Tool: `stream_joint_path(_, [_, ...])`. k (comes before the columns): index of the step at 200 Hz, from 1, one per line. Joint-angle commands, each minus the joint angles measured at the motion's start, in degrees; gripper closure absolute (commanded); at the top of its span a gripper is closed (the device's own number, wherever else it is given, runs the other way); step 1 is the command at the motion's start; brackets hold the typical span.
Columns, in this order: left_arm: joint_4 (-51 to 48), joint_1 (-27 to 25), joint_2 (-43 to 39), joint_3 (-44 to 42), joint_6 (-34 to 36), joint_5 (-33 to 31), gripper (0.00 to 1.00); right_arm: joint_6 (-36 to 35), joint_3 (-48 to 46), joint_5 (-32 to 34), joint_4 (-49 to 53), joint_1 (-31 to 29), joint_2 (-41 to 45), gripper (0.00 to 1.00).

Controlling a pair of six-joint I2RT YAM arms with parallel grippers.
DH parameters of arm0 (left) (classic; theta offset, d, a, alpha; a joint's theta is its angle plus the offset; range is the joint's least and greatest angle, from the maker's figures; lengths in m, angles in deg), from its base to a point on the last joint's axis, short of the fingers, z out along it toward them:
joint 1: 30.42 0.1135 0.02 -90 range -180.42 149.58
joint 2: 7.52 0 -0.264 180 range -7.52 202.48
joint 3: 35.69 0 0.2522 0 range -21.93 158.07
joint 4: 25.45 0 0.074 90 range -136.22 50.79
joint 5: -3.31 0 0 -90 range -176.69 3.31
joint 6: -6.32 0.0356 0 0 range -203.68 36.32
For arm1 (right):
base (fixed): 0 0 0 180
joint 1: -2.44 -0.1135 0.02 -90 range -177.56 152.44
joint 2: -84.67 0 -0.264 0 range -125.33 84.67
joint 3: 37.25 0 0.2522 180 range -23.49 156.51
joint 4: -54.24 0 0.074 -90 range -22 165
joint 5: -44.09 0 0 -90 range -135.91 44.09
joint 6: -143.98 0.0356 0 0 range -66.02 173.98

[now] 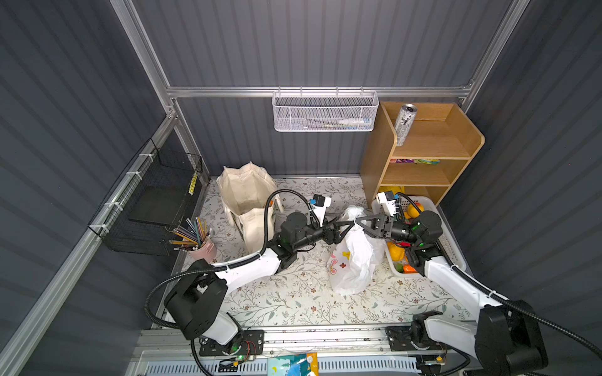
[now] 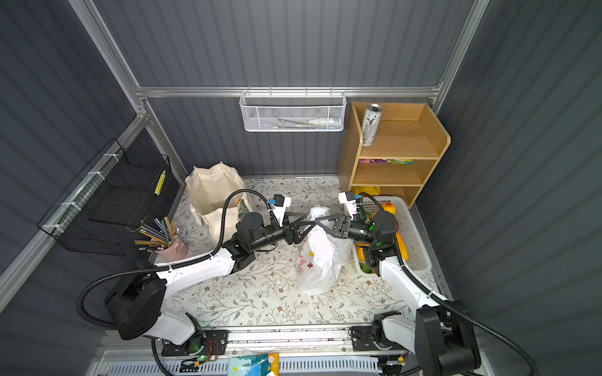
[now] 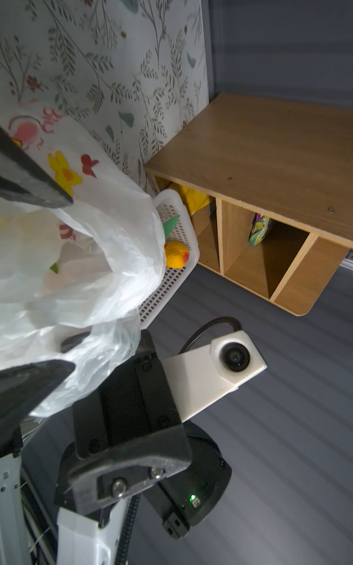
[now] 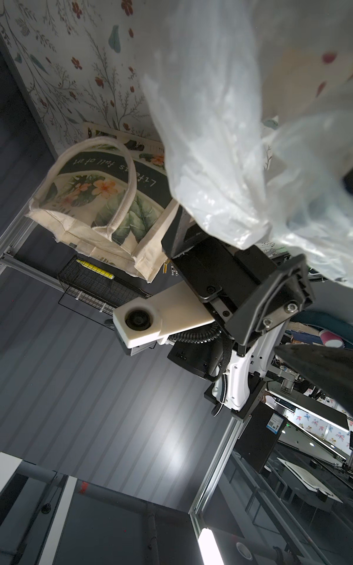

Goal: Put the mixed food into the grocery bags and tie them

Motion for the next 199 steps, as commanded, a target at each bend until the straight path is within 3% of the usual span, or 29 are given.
stream_joint_path(1, [2.78,0.23,1.96,2.97,-1.93,5.36,0.37,-0.84,-0.90,1.23,1.38,0.49,2.68,0.45])
stream_joint_path(27, [4.50,0.23,1.92,2.32,-2.56,3.02,0.75,-6.74,-0.66,4.09,14.76,1.77,8.70,0.47])
stream_joint_path(68, [2.40,0.78,1.27,3.59,-0.98,-0.22,1.00,-24.88,4.85,14.23,49.87,1.91,17.12,0.51])
stream_joint_path(102, [-1.28,2.66,1.45,7.12,2.71,1.49,1.00,-30.00,7.23,20.49,62.09,2.00,20.44,0.46])
stream_joint_path(131, [-5.17,6.46,2.78,12.08,4.69,10.38,1.00,-29.62,9.14,25.27,62.36,3.43,20.94,0.40])
stream_joint_path(158, [-10.14,8.69,4.07,16.85,7.42,15.13,1.00,-29.10,11.22,25.17,59.65,4.46,17.12,0.37])
stream_joint_path(199, [-16.01,9.41,6.40,23.27,10.12,16.76,1.00,-27.67,14.03,21.37,54.55,4.55,13.25,0.37])
